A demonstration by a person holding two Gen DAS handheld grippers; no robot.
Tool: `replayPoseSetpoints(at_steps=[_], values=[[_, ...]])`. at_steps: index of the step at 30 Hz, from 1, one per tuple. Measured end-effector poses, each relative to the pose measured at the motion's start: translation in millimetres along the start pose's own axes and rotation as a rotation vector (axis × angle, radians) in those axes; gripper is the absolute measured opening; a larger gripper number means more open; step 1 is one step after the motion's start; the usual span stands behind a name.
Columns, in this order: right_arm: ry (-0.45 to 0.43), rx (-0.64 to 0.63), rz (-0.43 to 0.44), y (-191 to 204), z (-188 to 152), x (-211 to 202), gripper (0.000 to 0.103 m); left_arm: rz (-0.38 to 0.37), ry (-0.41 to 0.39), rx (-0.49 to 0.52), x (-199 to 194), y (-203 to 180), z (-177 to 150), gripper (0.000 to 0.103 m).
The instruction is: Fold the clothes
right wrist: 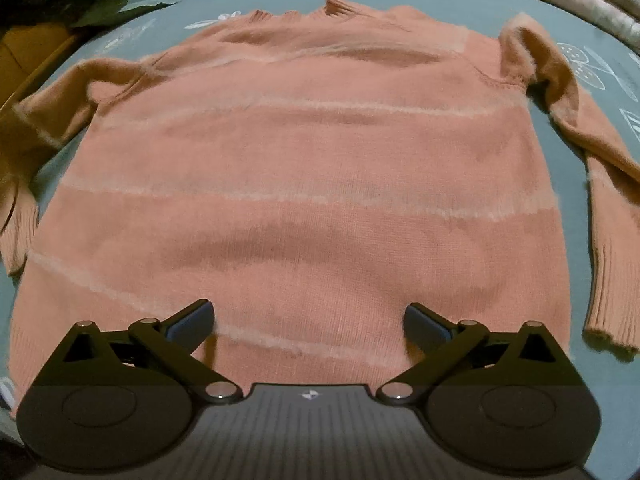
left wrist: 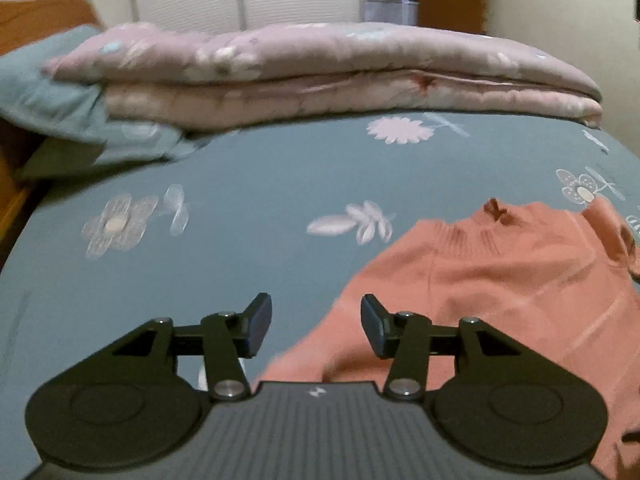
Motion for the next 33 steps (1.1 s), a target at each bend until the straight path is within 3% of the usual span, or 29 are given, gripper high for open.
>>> replayPoseSetpoints(at_steps=[4,9,12,15,17,19,23,25,28,33], values=[[-0.069,0.012,0.016,0,23,-11,0.102,-0.092,-0.012,-0.001,-15,-25,-26,0.067],[-0.129,-0.007,-0.023,-1,44,-10,0.102,-0.321,0.077,0.005,9,-82,-61,0.067],[-0.177,0.01,-0.027,-9,54,-7,0.102,-0.364,0.136,0.014,31,-115,-78,0.067],[-0.256,0.063,0.005,-18,70,-6,0.102,-0.351,0.181,0.015,50,-133,-87,0.067],[-0.284,0.099,0.045,-21,80,0,0.102,-0.289,0.223,0.006,61,-135,-97,0.066],[-0.278,0.099,0.061,-22,87,10,0.102,-0.255,0.211,0.005,64,-131,-100,0.067],[-0.195,0.125,-0.045,-49,76,32,0.101,-0.158,0.209,0.002,63,-115,-99,0.067],[-0.219,0.159,-0.096,-72,64,28,0.1,-0.163,0.207,-0.019,62,-108,-99,0.067],[-0.234,0.259,-0.066,-94,59,14,0.099,-0.136,0.213,-0.02,58,-114,-97,0.065],[-0.285,0.257,-0.004,-76,66,2,0.1,-0.262,0.15,-0.005,36,-148,-86,0.07]])
Point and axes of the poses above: each gripper's, at about its wrist camera, not at the fingertips, and x roughly the way its jaws point, y to its left, z to its top, the point moved 3 cm from there along x, roughly the way its jaws point
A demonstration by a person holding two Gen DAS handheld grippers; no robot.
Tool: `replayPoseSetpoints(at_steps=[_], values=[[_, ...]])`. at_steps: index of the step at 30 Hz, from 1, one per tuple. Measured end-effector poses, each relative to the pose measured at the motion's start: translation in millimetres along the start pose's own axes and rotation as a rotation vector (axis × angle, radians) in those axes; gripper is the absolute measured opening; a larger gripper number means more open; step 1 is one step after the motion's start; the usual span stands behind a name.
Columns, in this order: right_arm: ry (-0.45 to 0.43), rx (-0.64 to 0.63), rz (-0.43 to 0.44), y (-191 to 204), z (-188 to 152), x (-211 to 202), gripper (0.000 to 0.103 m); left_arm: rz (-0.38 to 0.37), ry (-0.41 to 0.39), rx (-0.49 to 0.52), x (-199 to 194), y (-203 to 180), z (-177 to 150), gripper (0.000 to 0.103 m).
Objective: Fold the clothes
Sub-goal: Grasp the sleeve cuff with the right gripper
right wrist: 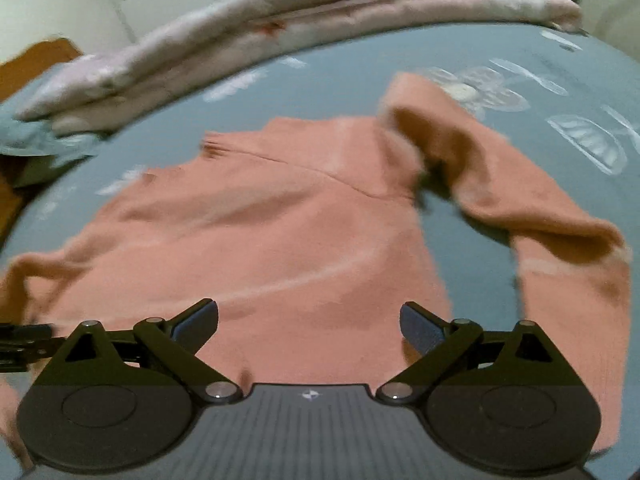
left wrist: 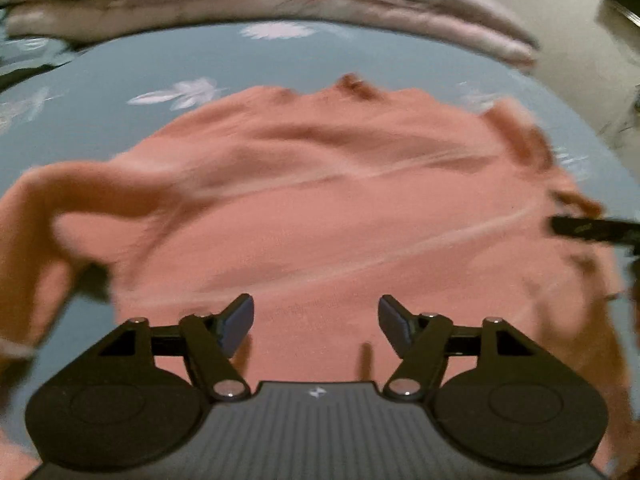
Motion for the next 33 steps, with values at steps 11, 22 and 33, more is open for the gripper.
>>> replayPoseSetpoints(at_steps=[11,22,33], values=[[-0.164,-0.005,-0.457,-95,-8,-46,0.099,0.022,0.098,0.062,30,-23,-15,0.077],[0.018,-0.141,-0.371,-138,-2,-17,0.014,0.06,0.11,0.063,35,-31,-15,0.082],[-0.007,-0.641,-0.834,-138,32,-18,0.014,0.069,0.12,0.055,37,-34,-14,0.085]])
Point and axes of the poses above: each gripper's, at about its wrist camera, not at the fingertips, and x roughly the way its jaws point, y to its left, z to its top, the point moved 3 cm from there along x, roughly the way its jaws point
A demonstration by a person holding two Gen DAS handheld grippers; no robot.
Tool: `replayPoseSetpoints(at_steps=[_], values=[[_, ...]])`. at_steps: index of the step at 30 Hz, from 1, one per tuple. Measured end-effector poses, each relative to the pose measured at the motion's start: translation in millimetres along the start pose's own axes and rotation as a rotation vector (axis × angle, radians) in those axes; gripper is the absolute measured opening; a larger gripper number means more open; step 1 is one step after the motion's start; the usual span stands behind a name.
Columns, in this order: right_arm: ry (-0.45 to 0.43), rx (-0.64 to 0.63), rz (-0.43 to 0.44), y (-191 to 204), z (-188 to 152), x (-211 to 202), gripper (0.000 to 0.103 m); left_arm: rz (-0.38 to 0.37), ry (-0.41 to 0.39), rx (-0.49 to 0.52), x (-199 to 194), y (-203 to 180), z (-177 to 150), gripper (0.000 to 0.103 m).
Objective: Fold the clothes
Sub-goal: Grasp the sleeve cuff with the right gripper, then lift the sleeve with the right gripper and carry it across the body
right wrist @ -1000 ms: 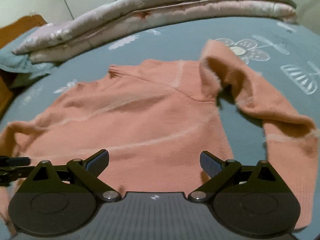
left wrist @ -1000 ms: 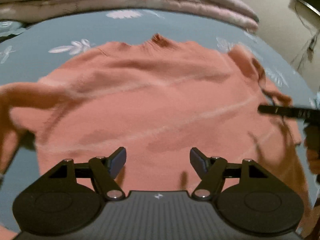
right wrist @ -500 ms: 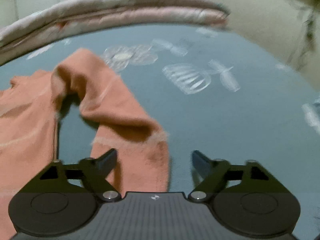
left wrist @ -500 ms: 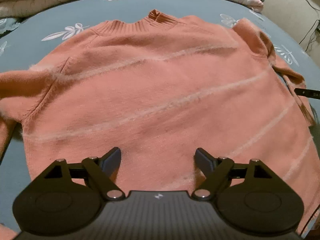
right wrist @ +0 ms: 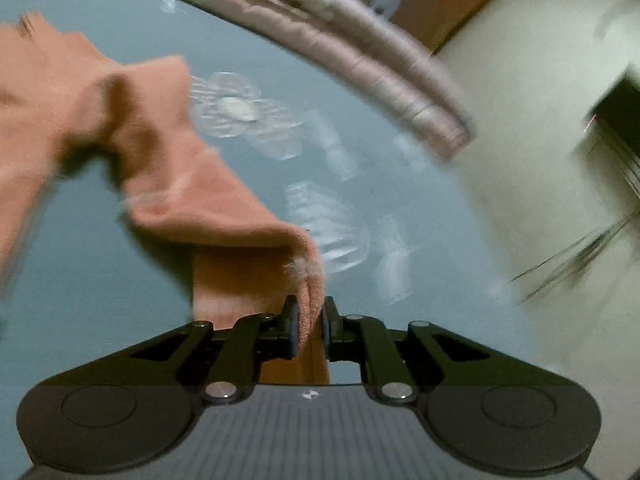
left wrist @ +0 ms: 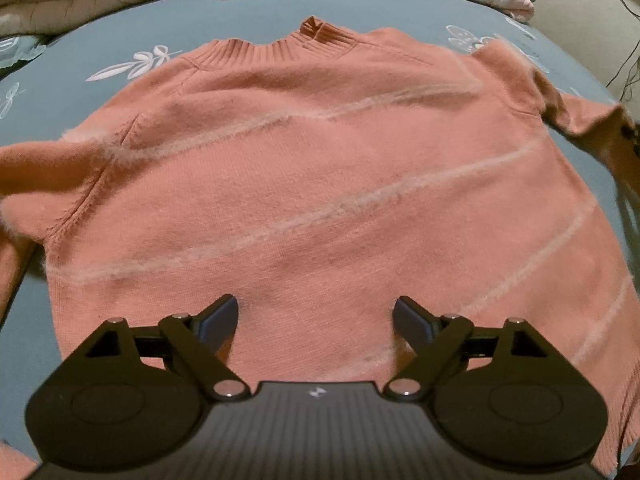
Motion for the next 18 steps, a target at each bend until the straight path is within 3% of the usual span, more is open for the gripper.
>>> replayPoseSetpoints(at_steps=[3,6,11,14,18], values=[[-0.049,-0.114,-0.162,-6,12,12,0.014,0.001,0.001,0.002,0,0,0,0.086],[-0.077,-0.156,-0.259,-15,20,15,0.014,0.001,0.0,-0.001,0,0,0,0.086],[-0.166,-0.312,-0.469,-14,7,8,0.014,0.002,-0.004,0.0,1,-1,-1,0.086],[-0.122,-0.416,-0.446,1,-19,19,0.016,-0.001,-0.004,0.001,1,0,-1,0.087],[0.008,-0.375,-0.218,10,-52,30,0.032,-0.007,-0.002,0.004,2,1,-1,0.088]])
Point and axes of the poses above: each gripper's, at about its wrist camera, not at the fingertips, and x roughly the way its jaws point, y to its left, z to its top, the point moved 3 cm from there along x, roughly the way its jaws point
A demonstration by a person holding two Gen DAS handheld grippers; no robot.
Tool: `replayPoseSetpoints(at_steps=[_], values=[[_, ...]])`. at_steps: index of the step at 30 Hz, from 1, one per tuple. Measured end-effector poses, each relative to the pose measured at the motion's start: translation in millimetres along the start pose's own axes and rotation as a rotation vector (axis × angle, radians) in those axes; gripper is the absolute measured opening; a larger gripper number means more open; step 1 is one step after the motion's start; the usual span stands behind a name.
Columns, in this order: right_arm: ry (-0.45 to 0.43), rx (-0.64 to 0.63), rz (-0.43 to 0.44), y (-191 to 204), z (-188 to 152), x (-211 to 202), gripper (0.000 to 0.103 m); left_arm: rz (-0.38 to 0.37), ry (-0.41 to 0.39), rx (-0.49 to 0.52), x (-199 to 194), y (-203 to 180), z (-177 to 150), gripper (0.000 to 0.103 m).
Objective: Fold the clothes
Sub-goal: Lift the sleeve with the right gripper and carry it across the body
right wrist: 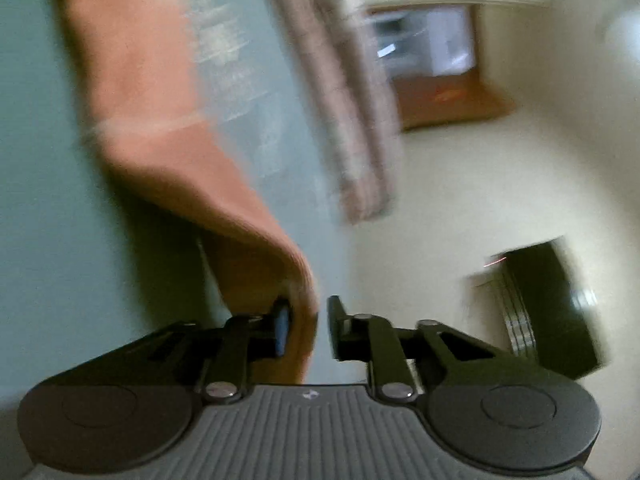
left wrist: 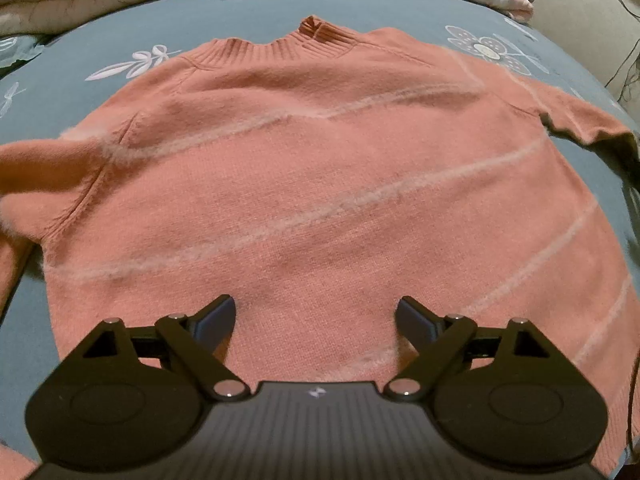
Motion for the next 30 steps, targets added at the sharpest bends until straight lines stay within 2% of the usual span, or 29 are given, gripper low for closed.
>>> replayPoseSetpoints(at_steps=[2,3,4,6,8,11,13,16,17,18,23,27,30], values=[[0.05,0.072,0.106,0,-11,-1,0.032,-0.002,0.001,0.0,0,0,0,0.088],[0.064,0.116,0.133,-4,-15,-4,0.038,-0.003,0.001,0.001,0,0,0,0.088],[0.076,0.165,0.16,-9,-19,-7,0.048,-0.004,0.0,0.002,1,0,0,0.089],[0.097,0.321,0.255,-27,-27,-15,0.051,-0.005,-0.001,0.006,1,0,0,0.091],[0.112,0.546,0.374,-50,-39,-19,0.052,-0.001,-0.001,0.01,1,-1,0,0.091],[0.161,1.022,0.561,-86,-75,-11,0.057,0.001,-0.001,0.01,2,-1,0,0.091],[0.193,1.397,0.701,-95,-110,4,0.064,-0.001,0.001,0.01,2,-1,0,0.091],[0.179,1.911,0.952,-78,-152,24,0.067,0.001,0.003,0.008,2,-1,0,0.091],[0.158,2.039,1.004,-71,-160,29,0.067,0.003,0.004,0.006,2,-2,1,0.091],[0.142,2.111,1.007,-66,-162,35,0.067,0.004,0.005,0.005,2,-2,1,0.091],[0.082,2.344,0.872,-58,-165,52,0.068,0.011,0.011,0.003,1,-3,1,0.091],[0.114,2.33,0.77,-68,-164,54,0.066,0.012,0.011,0.001,2,-3,1,0.092],[0.201,2.147,0.675,-77,-152,60,0.031,0.012,0.014,0.005,3,-3,1,0.093]])
Point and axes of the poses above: each gripper's, at about its wrist camera, not at the fingertips, and x roughly the way its jaws point, y to its left, z to its top, the point moved 3 cm from there along x, roughly the way its jaws point
